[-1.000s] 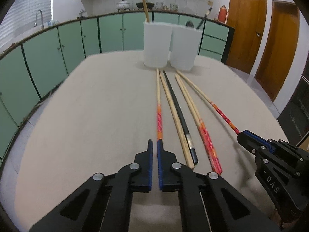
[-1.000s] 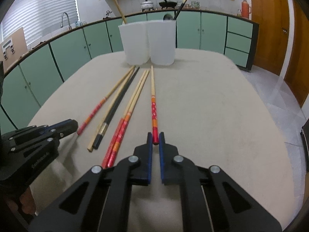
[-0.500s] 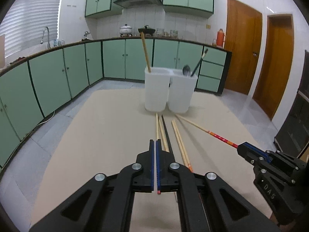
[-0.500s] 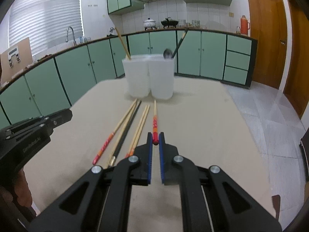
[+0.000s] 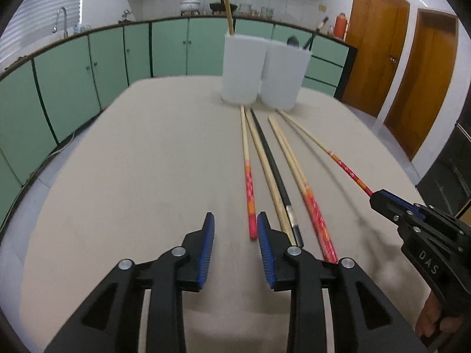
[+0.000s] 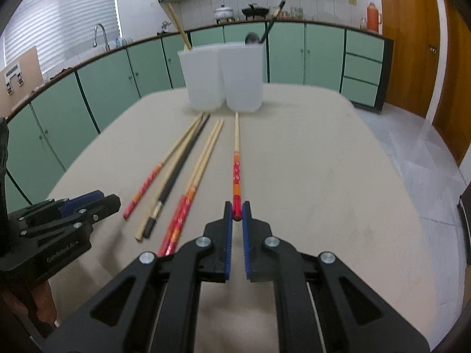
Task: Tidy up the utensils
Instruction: 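Grasp a red-patterned chopstick with the right tool while the left reaches for another chopstick, then grasp a red-patterned chopstick with the left tool while the right holds its chopstick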
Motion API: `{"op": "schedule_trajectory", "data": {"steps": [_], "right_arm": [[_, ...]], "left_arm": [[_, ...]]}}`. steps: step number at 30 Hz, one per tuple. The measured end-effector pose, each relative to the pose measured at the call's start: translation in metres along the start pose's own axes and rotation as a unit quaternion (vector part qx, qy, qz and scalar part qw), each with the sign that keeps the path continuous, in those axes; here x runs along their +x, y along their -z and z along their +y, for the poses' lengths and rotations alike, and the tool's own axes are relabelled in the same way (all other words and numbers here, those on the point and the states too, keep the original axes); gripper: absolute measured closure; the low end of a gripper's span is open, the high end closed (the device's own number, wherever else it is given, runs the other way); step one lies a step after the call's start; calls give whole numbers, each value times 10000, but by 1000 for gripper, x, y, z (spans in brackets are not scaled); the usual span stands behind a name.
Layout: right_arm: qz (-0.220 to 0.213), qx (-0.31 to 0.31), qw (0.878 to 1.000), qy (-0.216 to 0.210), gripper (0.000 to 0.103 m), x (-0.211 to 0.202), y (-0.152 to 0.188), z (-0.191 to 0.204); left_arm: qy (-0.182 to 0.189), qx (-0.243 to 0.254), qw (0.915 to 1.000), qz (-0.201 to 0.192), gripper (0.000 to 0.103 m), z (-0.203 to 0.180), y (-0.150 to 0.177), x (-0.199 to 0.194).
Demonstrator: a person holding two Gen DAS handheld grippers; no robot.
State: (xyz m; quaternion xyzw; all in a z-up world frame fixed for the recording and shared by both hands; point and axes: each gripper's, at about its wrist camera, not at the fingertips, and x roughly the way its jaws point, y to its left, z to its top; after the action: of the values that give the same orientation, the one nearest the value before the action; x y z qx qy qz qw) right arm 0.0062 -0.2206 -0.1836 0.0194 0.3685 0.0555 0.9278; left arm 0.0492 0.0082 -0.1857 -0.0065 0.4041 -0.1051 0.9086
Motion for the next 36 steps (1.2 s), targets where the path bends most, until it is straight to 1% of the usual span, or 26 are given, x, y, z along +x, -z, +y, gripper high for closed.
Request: {"op": "schedule_trajectory", "data": {"steps": [6,14,16,17,18,20,23,26,30,34,36], "right_arm": [[59,43,10000,-3,97,6,3,-2],[105,142,9998,-24,97,11,4,-9],[117,166,9998,-22,97,13,3,-11],[129,182,9997,-25,97,14,3,-11],[145,206,9997,-31,97,15,3,-12],[164,222,9996,-38,97,16,4,-13],[164,223,9996,-48,97,17,3,-13],[113,173,9998,-30,97,13,0,-13],[-31,123,9999,7,97,1,-10,-16],[-244,13,9996,106,97,-17,-28,-18],[-352,-19,9993,146,97,-26,-40,-20]], "left_arm": [[-4,-37,10000,85,68,-3,3,6],[-191,126,9997,18,68,-13,0,14],[-283,209,9994,16,73,-17,0,16],[-305,224,9993,16,79,-18,0,16],[-316,224,9992,19,88,-19,0,17],[-284,213,9994,46,97,-19,-1,18],[-332,234,9992,41,97,-20,-3,17],[-226,139,9996,-6,97,-19,-7,11],[-295,268,9988,-282,97,-24,-19,-15],[-293,415,9970,-579,97,-26,-38,-45],[-272,472,9969,-562,97,-26,-47,-54]]}}
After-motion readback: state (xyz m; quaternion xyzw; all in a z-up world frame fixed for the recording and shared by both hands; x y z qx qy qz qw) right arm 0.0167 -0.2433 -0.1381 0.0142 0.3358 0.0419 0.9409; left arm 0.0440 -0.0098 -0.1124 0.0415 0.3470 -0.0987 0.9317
